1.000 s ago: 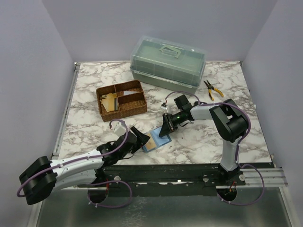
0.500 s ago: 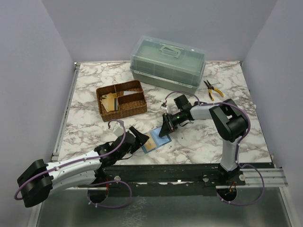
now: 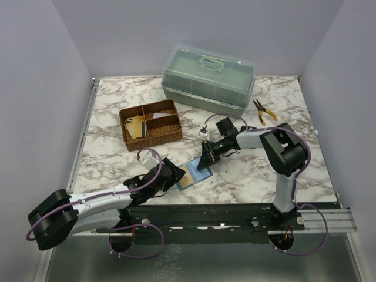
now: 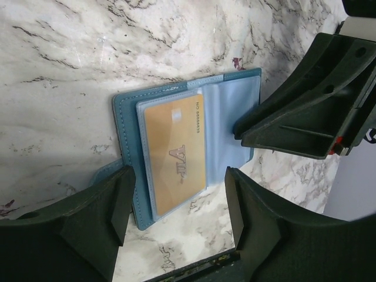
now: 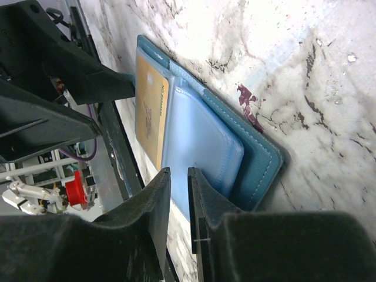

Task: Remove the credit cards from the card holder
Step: Remove the credit card from the card holder.

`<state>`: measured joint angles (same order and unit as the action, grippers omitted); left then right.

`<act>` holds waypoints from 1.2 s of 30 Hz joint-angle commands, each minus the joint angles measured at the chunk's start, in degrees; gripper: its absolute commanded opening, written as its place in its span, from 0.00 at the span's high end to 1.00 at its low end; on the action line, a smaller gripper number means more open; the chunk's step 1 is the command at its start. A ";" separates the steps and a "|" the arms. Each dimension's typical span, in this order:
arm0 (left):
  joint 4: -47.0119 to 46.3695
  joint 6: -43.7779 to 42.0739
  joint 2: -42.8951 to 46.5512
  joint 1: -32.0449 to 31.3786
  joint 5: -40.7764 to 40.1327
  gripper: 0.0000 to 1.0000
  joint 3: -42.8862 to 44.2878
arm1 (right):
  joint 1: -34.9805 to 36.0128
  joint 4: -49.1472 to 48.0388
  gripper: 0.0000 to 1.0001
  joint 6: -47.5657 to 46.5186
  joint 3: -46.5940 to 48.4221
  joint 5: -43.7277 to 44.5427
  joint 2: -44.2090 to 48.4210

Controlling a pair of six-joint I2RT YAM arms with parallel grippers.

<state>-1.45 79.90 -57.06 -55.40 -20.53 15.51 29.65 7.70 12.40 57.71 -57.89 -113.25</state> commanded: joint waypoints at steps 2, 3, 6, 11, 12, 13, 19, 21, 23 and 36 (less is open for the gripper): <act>-3.84 0.13 -1.83 1.03 2.12 0.32 -0.32 | 0.28 1.46 0.75 -1.52 0.61 2.46 -1.95; -3.94 0.04 -1.98 1.12 2.36 0.34 -0.23 | 0.32 1.44 0.75 -1.54 0.59 2.52 -1.85; -4.57 -0.24 -1.93 1.30 2.60 0.39 -0.21 | 0.32 1.48 0.75 -1.54 0.61 2.49 -1.96; -5.02 -0.12 -2.38 1.47 3.02 0.43 -0.39 | 0.30 1.52 0.75 -1.51 0.66 2.44 -2.06; -5.13 -0.10 -2.48 1.47 3.16 0.44 -0.39 | 0.28 1.52 0.75 -1.58 0.68 2.50 -2.02; -5.15 -0.14 -2.35 1.51 3.36 0.45 -0.31 | 0.30 1.52 0.75 -1.54 0.73 2.48 -2.06; -2.42 -0.66 1.42 1.51 3.20 0.46 -0.12 | 0.29 1.66 0.75 -1.67 0.70 2.37 -2.23; -0.36 -0.96 2.98 1.52 2.63 0.46 0.24 | 0.24 1.70 0.75 -1.68 0.75 2.46 -2.23; 0.74 -1.36 4.23 1.51 2.43 0.46 0.48 | 0.32 1.70 0.75 -1.74 0.74 2.43 -2.27; -3.03 -0.62 -2.03 1.82 2.99 0.50 0.86 | 0.36 1.70 0.75 -1.74 0.71 2.59 -2.41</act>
<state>-2.20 79.26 -56.99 -53.98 -18.52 15.51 29.63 7.77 12.40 58.04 -57.91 -113.71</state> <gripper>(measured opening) 0.504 0.253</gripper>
